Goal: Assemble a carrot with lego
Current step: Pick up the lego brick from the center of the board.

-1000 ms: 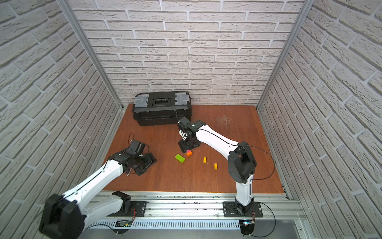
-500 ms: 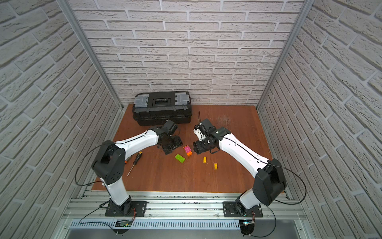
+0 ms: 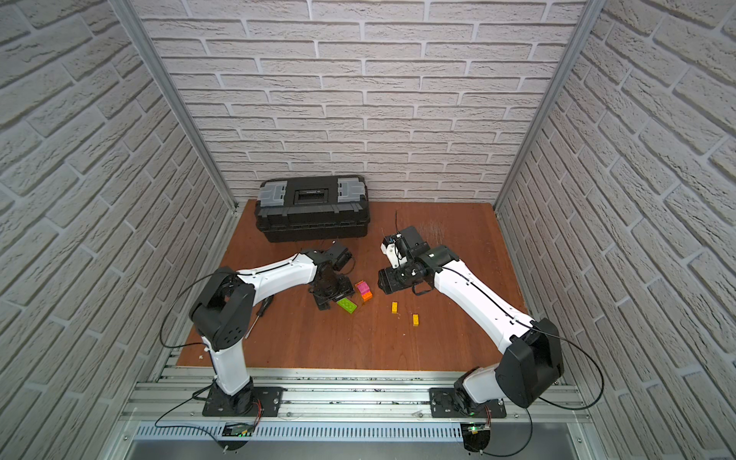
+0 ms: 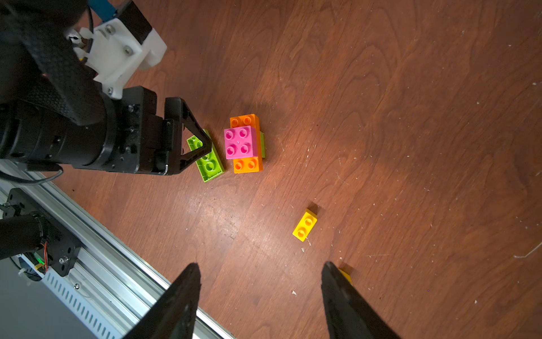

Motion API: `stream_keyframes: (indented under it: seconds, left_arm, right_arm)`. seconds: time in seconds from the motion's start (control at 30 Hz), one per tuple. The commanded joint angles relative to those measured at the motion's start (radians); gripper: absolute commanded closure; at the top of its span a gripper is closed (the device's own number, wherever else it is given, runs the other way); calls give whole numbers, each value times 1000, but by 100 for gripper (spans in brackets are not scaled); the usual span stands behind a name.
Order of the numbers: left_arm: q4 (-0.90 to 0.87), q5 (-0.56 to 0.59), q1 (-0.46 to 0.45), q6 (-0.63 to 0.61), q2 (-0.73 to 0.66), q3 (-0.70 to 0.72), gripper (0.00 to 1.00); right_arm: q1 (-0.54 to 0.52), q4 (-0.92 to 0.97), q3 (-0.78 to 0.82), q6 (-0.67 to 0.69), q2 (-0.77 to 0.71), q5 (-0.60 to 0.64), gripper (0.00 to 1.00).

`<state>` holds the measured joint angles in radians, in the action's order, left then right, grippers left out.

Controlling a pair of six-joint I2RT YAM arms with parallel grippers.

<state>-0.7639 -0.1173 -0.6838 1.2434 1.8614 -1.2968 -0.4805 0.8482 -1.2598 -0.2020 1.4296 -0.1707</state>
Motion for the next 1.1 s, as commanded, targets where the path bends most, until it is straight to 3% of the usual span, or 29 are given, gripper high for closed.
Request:
stream_keyframes:
  seconds: [0.0,1.07]
  left_arm:
    - [-31,11,-11,11,-7,-3,21]
    - [66,-14,-31,64,87,5,26]
  right_arm:
    - [7,-15,1,13,-17,-17,33]
    - [6,-6,36,9,-44,-59,39]
